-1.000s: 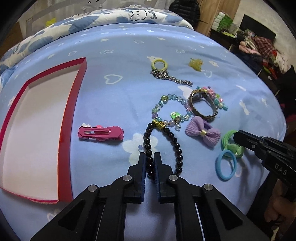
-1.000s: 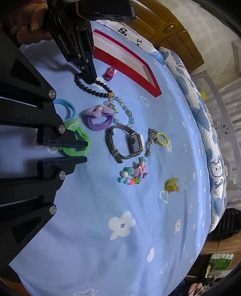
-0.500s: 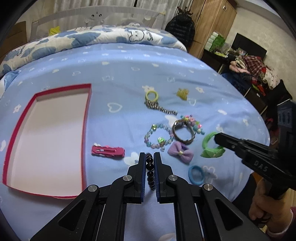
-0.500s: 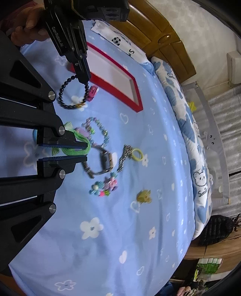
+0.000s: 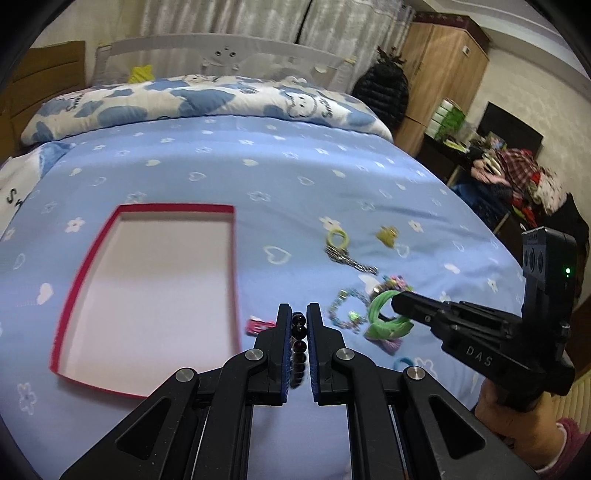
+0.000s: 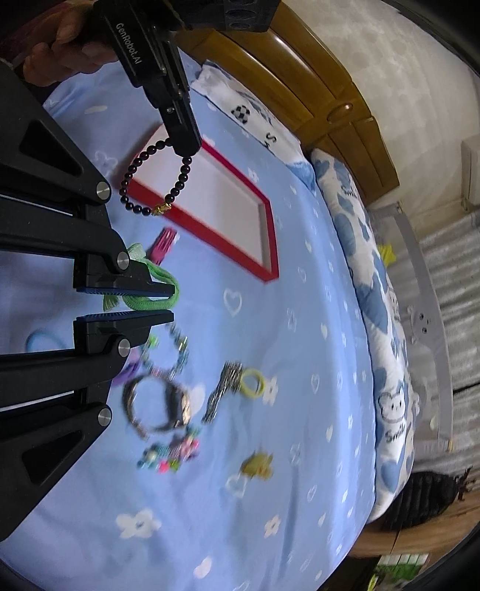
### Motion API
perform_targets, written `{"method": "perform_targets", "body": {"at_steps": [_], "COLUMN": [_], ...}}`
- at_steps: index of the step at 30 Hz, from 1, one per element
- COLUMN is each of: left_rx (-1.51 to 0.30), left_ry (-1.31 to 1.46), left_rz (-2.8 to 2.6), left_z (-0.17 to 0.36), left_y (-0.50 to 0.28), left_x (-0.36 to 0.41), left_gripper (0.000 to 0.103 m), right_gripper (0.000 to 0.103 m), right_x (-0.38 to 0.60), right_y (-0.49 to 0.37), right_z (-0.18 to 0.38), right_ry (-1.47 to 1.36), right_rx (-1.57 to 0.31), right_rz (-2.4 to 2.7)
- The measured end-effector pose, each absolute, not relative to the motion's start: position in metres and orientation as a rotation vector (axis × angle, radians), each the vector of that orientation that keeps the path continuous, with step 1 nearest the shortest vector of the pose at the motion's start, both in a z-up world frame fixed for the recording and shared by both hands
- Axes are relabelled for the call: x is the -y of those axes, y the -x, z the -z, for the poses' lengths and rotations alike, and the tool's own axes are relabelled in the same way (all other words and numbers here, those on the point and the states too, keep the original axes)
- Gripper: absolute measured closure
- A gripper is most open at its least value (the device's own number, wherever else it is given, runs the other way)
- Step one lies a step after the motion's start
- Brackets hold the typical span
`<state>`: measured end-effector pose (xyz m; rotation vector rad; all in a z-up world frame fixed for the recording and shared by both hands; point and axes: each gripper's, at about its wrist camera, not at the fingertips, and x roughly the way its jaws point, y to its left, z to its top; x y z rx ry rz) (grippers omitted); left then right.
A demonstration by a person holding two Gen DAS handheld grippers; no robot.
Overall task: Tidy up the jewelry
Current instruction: 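Carry both items into the red tray and open both tools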
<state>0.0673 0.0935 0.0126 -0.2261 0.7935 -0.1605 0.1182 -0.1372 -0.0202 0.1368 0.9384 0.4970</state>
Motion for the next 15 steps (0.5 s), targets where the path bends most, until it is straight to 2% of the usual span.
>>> {"method": "perform_targets", "body": {"at_steps": [15], "left_rx": [-0.819], "left_ry": [0.333], "left_rz": [-0.002], "left_z": [0.004], "left_y": [-0.070], "left_x": [-0.165], "left_gripper": [0.097], "right_gripper": [0.097], "right_x": [0.023], "right_y": [-0.130], "right_z": [0.024], "right_ry": [-0.082], "right_rx": [-0.961], "right_rz": [-0.726]}}
